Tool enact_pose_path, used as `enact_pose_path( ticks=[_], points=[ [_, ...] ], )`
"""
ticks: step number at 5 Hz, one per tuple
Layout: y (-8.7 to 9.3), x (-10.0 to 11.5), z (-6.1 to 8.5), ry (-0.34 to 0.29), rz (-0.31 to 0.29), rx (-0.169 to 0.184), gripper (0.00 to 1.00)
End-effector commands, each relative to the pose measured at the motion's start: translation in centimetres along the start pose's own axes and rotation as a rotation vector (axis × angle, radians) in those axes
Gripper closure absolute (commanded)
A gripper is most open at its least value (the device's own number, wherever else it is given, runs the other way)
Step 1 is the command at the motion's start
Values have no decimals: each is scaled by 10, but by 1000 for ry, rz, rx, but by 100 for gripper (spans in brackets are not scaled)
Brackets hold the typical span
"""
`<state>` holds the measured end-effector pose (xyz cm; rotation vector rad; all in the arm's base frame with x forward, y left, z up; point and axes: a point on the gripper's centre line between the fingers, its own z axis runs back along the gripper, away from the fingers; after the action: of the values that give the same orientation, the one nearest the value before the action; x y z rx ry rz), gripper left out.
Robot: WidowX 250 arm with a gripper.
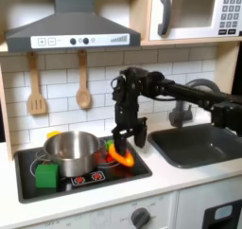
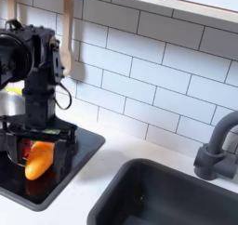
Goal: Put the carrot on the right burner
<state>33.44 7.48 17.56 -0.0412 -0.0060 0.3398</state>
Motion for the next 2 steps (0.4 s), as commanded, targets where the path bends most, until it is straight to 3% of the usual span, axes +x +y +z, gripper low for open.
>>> enact_pose_path(
  ticks=[1, 2],
  points=[
    [1, 2, 19, -27, 13, -28, 0],
    [5, 3, 23, -26, 18, -25, 0]
  ],
)
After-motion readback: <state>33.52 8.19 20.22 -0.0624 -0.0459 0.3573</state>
